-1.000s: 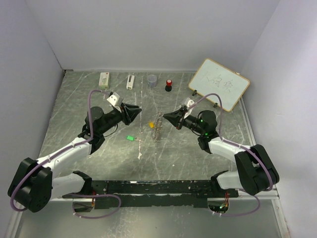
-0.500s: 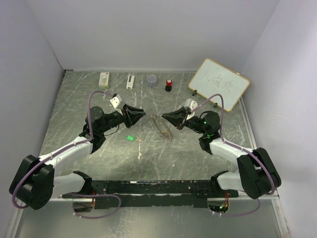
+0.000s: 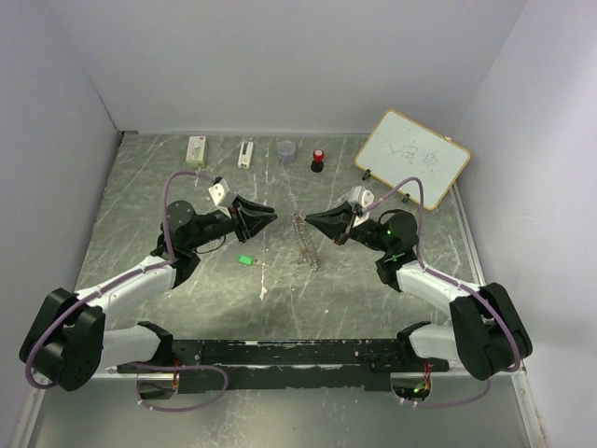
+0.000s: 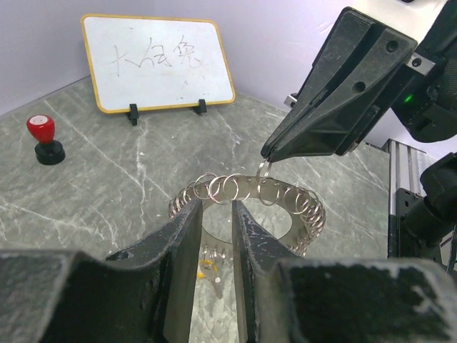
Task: Put the keys on the keyring
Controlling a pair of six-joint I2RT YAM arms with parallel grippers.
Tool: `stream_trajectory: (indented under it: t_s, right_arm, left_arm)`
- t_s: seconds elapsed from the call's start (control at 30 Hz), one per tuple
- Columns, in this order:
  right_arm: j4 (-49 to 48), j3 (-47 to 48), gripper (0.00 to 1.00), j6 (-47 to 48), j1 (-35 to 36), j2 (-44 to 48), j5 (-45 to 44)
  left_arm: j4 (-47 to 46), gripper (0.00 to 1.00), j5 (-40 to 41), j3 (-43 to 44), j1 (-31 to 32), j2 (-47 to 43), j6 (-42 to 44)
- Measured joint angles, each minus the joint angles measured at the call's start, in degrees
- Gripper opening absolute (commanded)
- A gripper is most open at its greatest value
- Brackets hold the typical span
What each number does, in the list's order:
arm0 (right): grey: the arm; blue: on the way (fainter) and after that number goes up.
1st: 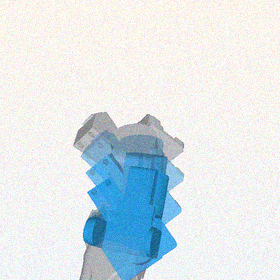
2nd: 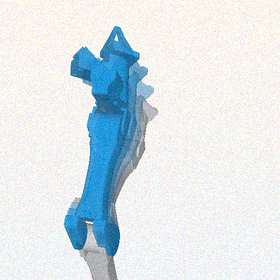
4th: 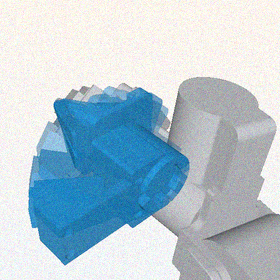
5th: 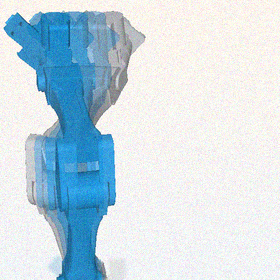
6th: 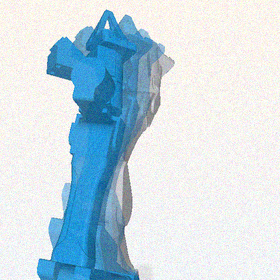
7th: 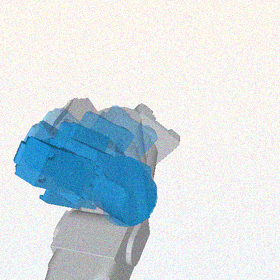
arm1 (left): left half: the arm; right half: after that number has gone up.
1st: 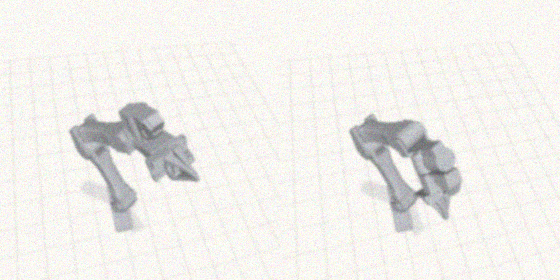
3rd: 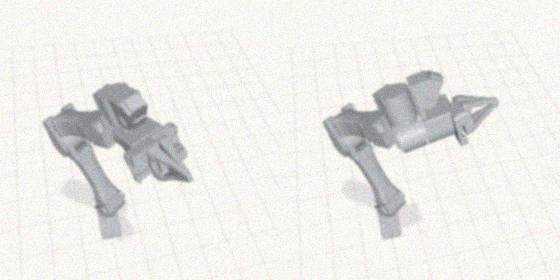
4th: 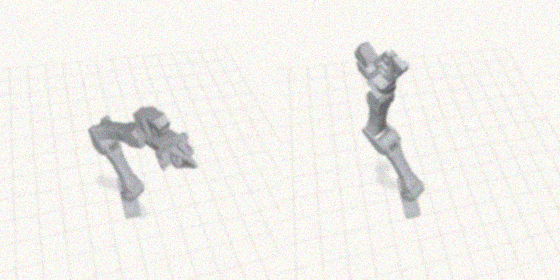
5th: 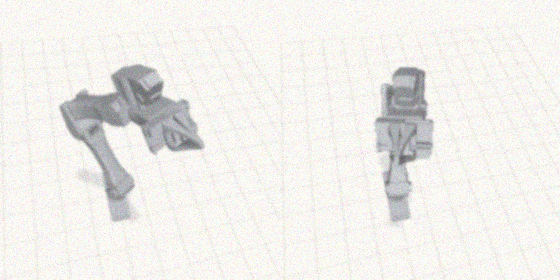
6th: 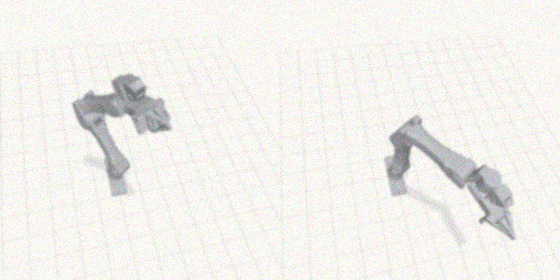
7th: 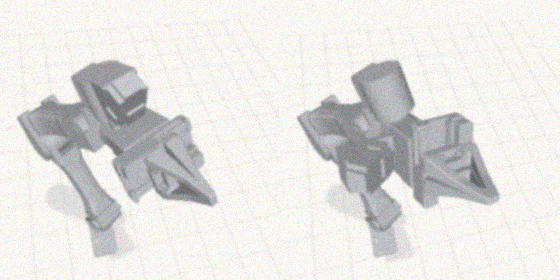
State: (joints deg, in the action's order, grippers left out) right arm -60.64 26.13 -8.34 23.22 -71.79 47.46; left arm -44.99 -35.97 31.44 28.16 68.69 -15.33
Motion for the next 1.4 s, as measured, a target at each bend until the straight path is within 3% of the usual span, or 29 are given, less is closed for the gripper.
stream_trajectory:
  t_s: [0.57,1.4]
  right_arm:
    - [0.09,0.44,0.00,-0.42,0.00,0.96,-0.35]
    - [0.96,2.05,0.00,0.24,0.00,1.90,1.53]
  left_arm:
    - [-3.69,0.33,-4.39,0.00,0.37,2.78,-1.84]
    - [-3.15,0.34,-0.46,0.00,2.01,1.68,-0.48]
